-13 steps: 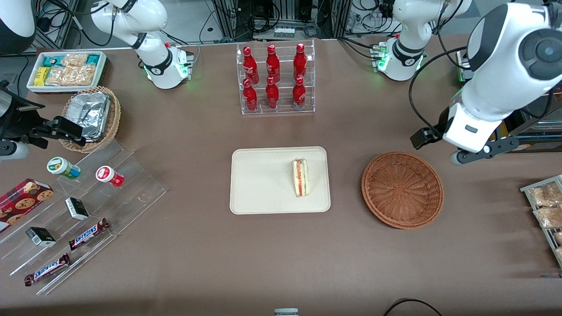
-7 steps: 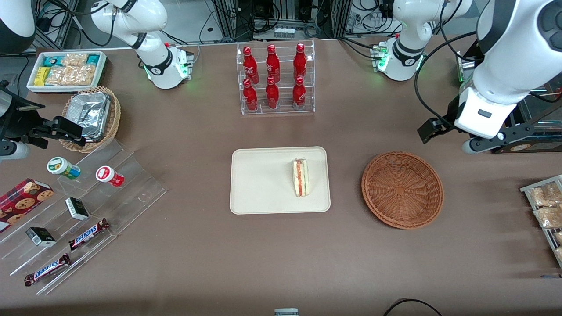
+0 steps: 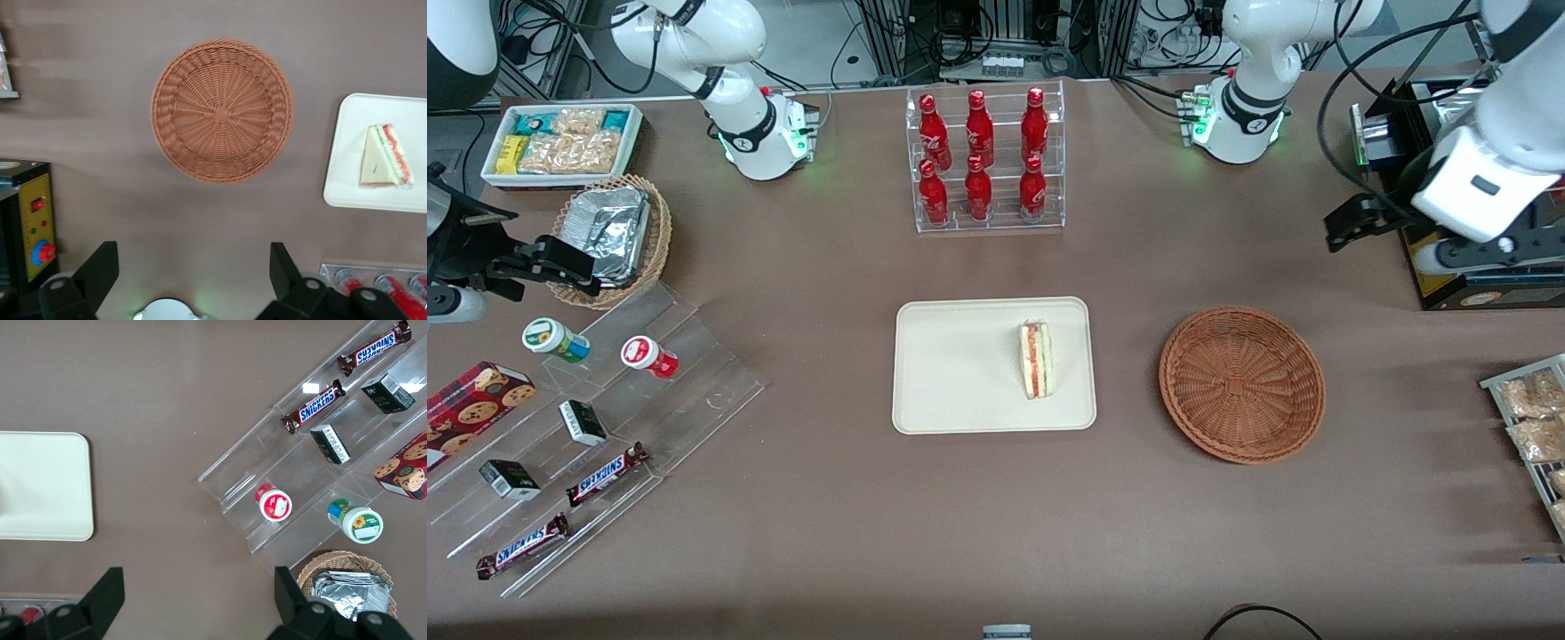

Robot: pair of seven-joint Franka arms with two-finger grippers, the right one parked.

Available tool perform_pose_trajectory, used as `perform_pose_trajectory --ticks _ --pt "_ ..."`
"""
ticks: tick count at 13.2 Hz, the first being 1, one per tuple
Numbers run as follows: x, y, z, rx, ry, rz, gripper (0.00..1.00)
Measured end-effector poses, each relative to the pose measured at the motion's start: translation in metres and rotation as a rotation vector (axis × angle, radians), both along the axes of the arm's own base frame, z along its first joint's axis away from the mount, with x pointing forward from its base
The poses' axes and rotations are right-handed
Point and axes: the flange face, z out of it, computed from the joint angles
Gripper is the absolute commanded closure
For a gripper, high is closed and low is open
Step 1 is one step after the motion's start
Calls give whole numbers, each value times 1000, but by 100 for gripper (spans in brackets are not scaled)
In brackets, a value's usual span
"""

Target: Place sandwich from basket to tray

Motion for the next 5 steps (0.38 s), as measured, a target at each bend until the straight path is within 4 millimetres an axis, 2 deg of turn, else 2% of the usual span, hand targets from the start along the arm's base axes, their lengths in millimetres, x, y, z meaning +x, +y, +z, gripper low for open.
perform_pose_trajectory --ticks 2,5 --pt "-2 14 6 0 9 1 0" --pt "-3 17 4 6 31 -16 0"
